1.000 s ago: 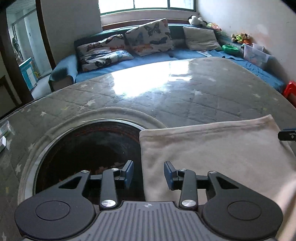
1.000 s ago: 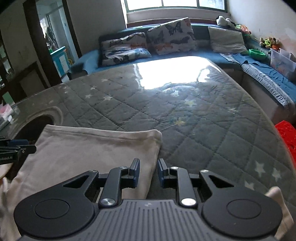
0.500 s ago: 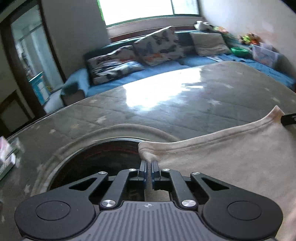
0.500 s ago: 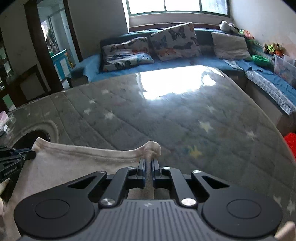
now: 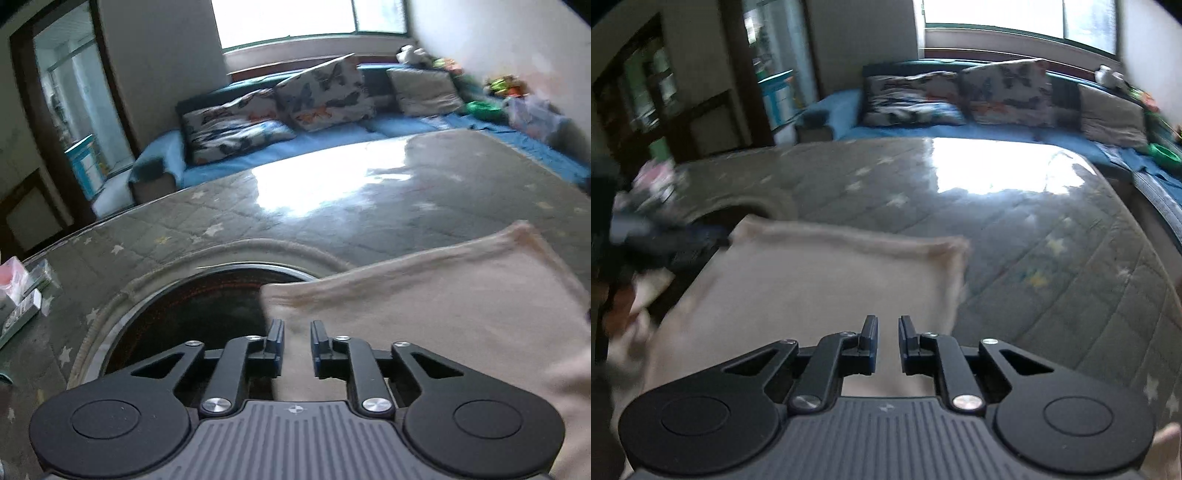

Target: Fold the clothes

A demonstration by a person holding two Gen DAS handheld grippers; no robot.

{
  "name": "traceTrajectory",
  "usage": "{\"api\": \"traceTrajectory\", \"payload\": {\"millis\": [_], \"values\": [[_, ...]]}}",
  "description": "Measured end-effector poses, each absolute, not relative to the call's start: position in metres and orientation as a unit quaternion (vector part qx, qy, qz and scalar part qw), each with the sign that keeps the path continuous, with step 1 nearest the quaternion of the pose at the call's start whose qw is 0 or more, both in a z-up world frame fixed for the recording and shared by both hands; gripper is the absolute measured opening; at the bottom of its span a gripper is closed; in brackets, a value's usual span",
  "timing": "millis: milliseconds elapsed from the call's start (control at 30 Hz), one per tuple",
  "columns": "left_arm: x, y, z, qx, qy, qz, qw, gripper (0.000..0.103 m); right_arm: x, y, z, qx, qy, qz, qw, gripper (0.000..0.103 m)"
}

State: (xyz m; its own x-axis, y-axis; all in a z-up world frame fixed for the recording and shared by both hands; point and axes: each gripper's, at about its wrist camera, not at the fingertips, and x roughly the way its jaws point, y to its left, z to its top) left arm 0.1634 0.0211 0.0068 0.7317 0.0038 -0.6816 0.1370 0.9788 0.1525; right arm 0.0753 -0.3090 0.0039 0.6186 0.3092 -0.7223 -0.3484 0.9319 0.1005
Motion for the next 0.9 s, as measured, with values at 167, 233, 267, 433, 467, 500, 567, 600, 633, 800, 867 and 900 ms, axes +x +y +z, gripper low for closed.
{"api": "traceTrajectory", "payload": {"millis": [167, 233, 267, 433, 467, 500, 567, 600, 633, 800, 867, 900], "values": [[0.116, 0.006, 0.014, 0.093, 0.368, -0.09, 0.921, 0.029, 0.035, -0.303, -0.01, -0.069, 0.401, 0.177, 0.896, 0.011], [0.094, 0.001, 0.013, 0.091, 0.369, -0.114, 0.918, 0.03, 0.026, -0.307, -0.013, -0.073, 0.398, 0.164, 0.9, 0.011], [0.085, 0.0, 0.012, 0.088, 0.37, -0.122, 0.917, 0.033, 0.019, -0.313, -0.011, -0.064, 0.391, 0.159, 0.904, 0.011], [0.047, -0.001, 0.006, 0.073, 0.377, -0.143, 0.912, 0.039, -0.008, -0.367, -0.003, -0.004, 0.37, 0.091, 0.924, 0.026], [0.043, -0.001, 0.006, 0.07, 0.377, -0.145, 0.912, 0.039, -0.011, -0.38, -0.003, 0.001, 0.37, 0.069, 0.926, 0.026], [0.039, -0.002, 0.005, 0.067, 0.378, -0.148, 0.911, 0.04, -0.013, -0.393, -0.005, 0.003, 0.372, 0.044, 0.927, 0.027], [0.034, -0.003, 0.006, 0.07, 0.373, -0.156, 0.912, 0.044, -0.017, -0.421, -0.009, 0.007, 0.373, -0.008, 0.928, 0.029], [0.032, -0.005, 0.007, 0.069, 0.372, -0.157, 0.912, 0.045, -0.018, -0.434, -0.011, 0.012, 0.372, -0.033, 0.927, 0.029], [0.03, -0.006, 0.008, 0.069, 0.371, -0.159, 0.912, 0.045, -0.019, -0.446, -0.012, 0.02, 0.371, -0.054, 0.927, 0.03], [0.018, -0.019, 0.01, 0.075, 0.364, -0.186, 0.91, 0.045, -0.023, -0.487, -0.019, 0.048, 0.357, -0.128, 0.924, 0.035], [0.013, -0.024, 0.008, 0.079, 0.366, -0.193, 0.907, 0.046, -0.023, -0.496, -0.023, 0.056, 0.359, -0.134, 0.922, 0.035], [0.012, -0.026, 0.006, 0.08, 0.368, -0.196, 0.906, 0.046, -0.023, -0.497, -0.025, 0.059, 0.361, -0.129, 0.922, 0.034]]}}
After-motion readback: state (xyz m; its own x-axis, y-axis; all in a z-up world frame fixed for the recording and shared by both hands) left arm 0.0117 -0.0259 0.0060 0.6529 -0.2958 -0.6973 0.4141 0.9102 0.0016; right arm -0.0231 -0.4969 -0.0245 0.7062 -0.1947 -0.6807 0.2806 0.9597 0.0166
